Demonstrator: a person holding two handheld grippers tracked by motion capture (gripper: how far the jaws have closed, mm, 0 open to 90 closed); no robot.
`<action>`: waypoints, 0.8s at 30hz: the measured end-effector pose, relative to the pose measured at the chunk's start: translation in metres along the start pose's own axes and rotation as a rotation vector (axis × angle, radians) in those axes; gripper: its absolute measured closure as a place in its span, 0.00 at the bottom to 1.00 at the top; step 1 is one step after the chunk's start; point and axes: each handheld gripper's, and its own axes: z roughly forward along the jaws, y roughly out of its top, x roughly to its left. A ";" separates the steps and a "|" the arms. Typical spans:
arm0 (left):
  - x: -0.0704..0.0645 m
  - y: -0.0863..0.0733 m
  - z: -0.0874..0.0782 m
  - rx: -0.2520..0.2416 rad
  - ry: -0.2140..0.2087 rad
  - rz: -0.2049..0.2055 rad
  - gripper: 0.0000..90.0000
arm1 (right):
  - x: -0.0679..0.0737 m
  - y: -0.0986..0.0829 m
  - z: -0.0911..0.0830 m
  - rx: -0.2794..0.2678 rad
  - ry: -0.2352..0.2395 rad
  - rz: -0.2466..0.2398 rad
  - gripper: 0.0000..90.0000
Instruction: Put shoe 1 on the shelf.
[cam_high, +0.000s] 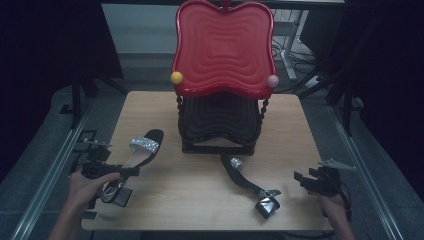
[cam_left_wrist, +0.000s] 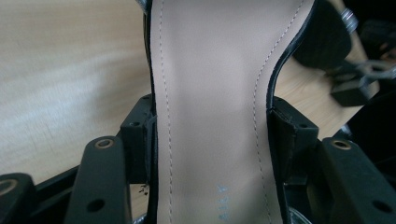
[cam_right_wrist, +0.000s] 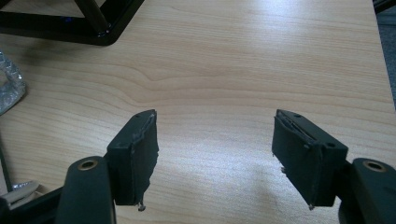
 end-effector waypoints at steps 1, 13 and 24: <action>0.001 0.003 -0.004 -0.011 -0.009 -0.003 0.47 | 0.000 0.000 0.000 0.000 0.000 0.000 0.35; 0.008 0.051 -0.044 -0.163 -0.088 -0.030 0.47 | -0.002 0.000 0.000 0.000 0.001 0.005 0.35; -0.002 0.107 -0.065 -0.223 -0.122 -0.015 0.47 | -0.001 0.000 0.001 0.000 -0.002 0.003 0.35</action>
